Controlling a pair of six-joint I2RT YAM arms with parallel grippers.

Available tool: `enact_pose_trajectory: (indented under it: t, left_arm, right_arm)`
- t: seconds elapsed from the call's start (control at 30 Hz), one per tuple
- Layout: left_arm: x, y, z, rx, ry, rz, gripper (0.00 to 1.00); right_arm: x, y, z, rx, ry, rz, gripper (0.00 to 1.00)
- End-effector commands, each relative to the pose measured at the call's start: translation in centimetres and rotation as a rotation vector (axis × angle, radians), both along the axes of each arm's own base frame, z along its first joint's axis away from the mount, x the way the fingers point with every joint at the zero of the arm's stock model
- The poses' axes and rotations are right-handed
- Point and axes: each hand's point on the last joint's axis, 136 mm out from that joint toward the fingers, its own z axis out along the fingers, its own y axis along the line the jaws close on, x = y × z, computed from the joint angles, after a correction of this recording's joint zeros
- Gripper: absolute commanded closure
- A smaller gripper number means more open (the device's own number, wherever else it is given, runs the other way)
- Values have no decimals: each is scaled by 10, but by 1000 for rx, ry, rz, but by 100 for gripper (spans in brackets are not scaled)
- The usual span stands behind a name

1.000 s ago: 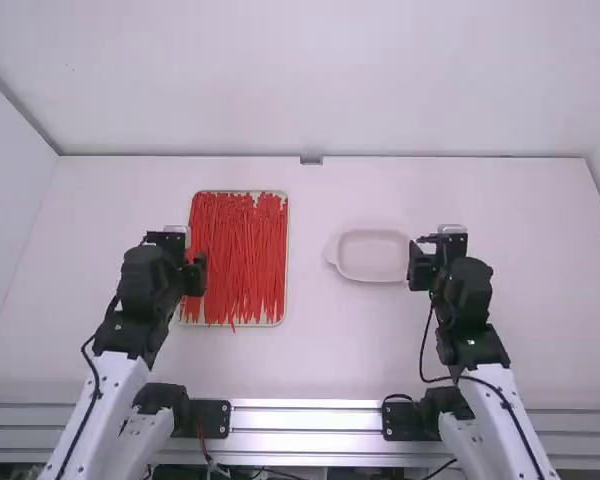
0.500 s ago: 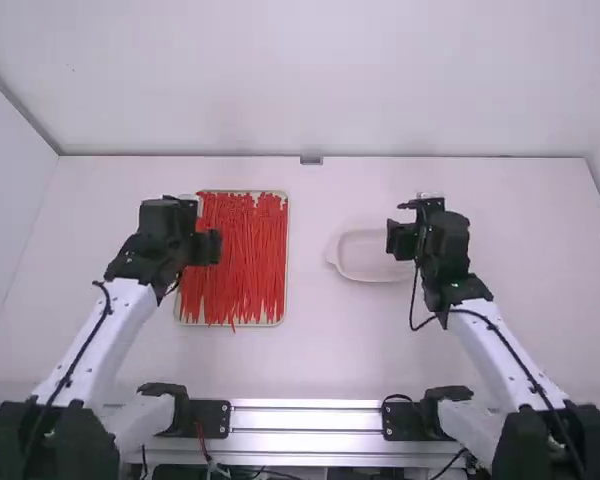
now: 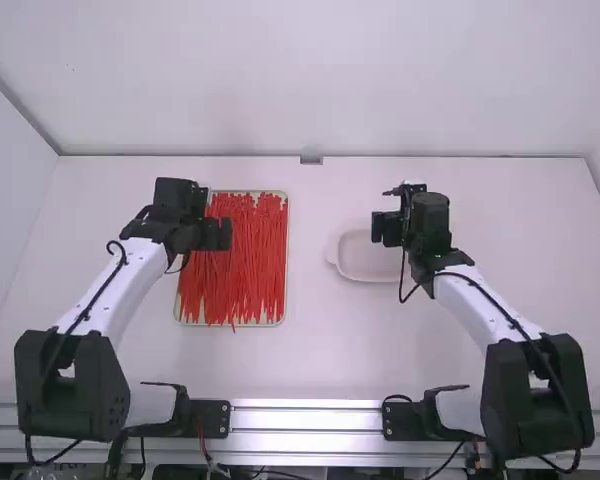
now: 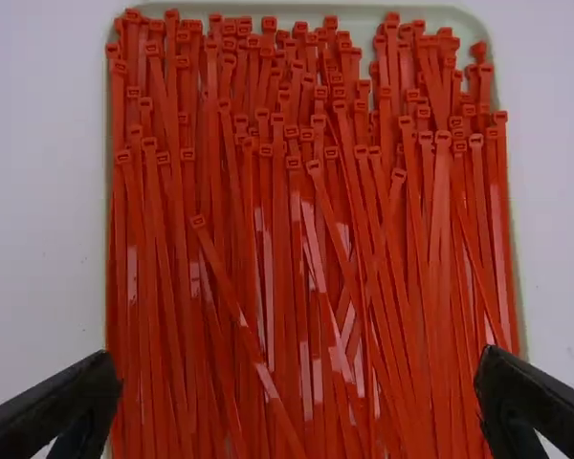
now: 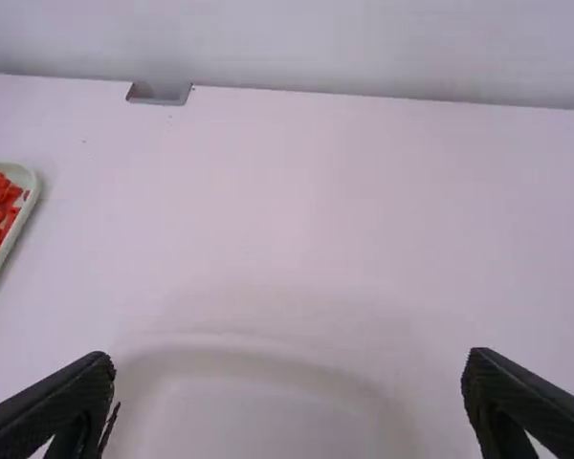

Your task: Fasten the cable tie

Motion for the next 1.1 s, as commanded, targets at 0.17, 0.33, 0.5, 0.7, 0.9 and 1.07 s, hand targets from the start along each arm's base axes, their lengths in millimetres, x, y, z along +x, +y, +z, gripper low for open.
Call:
enact_pose_trajectory:
  t: [0.17,0.33,0.5,0.7,0.9,1.07]
  left_arm:
    - [10,4,3,43,-2,20,1]
    - [13,5,5,48,-16,25,1]
    - [16,5,10,48,-31,25,1]
    - [24,5,28,49,-57,27,1]
    - [29,5,41,49,-60,28,1]
    - [35,5,45,49,-45,27,1]
  right_arm:
    - [13,5,11,11,-25,3,1]
    - [13,5,11,11,-26,2,1]
    - [14,5,11,12,-29,3,1]
    - [14,5,11,11,-28,2,1]
    - [13,5,10,10,-23,2,1]
    - [13,5,11,11,-25,2,1]
